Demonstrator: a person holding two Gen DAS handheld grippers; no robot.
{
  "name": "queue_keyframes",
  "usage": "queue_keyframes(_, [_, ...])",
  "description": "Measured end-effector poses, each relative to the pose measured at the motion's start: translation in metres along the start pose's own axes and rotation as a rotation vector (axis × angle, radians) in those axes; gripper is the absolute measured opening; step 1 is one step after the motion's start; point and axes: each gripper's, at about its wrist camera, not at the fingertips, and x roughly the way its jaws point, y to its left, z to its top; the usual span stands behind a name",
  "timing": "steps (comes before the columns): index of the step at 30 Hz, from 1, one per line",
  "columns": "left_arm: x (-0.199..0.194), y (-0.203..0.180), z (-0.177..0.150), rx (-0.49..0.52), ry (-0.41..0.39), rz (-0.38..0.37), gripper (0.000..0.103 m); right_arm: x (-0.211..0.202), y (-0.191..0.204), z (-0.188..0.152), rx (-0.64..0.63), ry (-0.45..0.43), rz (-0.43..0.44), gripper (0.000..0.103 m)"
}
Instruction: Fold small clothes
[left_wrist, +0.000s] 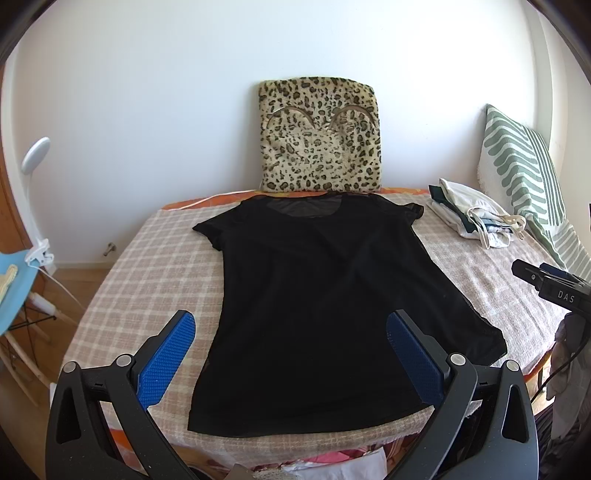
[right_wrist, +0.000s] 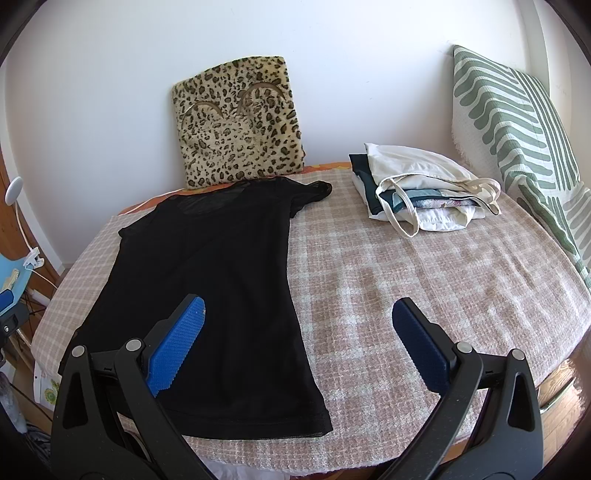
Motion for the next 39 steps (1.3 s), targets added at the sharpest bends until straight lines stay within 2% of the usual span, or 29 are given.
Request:
queue_keyframes(13, [0.002, 0.013, -0.004, -0.040, 0.008, 0.004, 0.103, 0.000, 0.000, 0.000, 0.009, -0.008, 0.009, 0.103])
queue_keyframes(18, [0.008, 0.023, -0.006, -0.062, 0.030, -0.004, 0.103, 0.006, 0.010, 0.012, 0.026, -0.016, 0.029, 0.103])
queue_keyframes(22, [0.016, 0.030, -0.012, -0.080, 0.068, -0.028, 0.103, 0.002, 0.020, 0.010, 0.007, -0.042, 0.027, 0.103])
queue_keyframes(25, [0.028, 0.045, -0.019, -0.145, 0.117, -0.085, 0.103, 0.001, 0.029, 0.011, -0.003, -0.058, 0.027, 0.103])
queue_keyframes(27, [0.035, 0.056, -0.027, -0.170, 0.135, -0.082, 0.102, 0.002, 0.033, 0.012, -0.002, -0.054, 0.037, 0.103])
queue_keyframes(30, [0.041, 0.069, -0.033, -0.177, 0.161, -0.062, 0.095, 0.002, 0.038, 0.015, 0.008, -0.058, 0.060, 0.103])
queue_keyframes(32, [0.043, 0.078, -0.036, -0.177, 0.186, -0.057, 0.094, 0.002, 0.042, 0.016, 0.003, -0.065, 0.066, 0.103])
queue_keyframes(35, [0.044, 0.094, -0.039, -0.164, 0.211, -0.028, 0.082, 0.004, 0.048, 0.019, 0.008, -0.067, 0.098, 0.103])
queue_keyframes(37, [0.044, 0.105, -0.041, -0.171, 0.224, -0.017, 0.078, 0.005, 0.053, 0.020, 0.004, -0.069, 0.115, 0.103])
queue_keyframes(39, [0.046, 0.116, -0.043, -0.199, 0.234, -0.039, 0.070, 0.008, 0.060, 0.022, -0.014, -0.069, 0.117, 0.103])
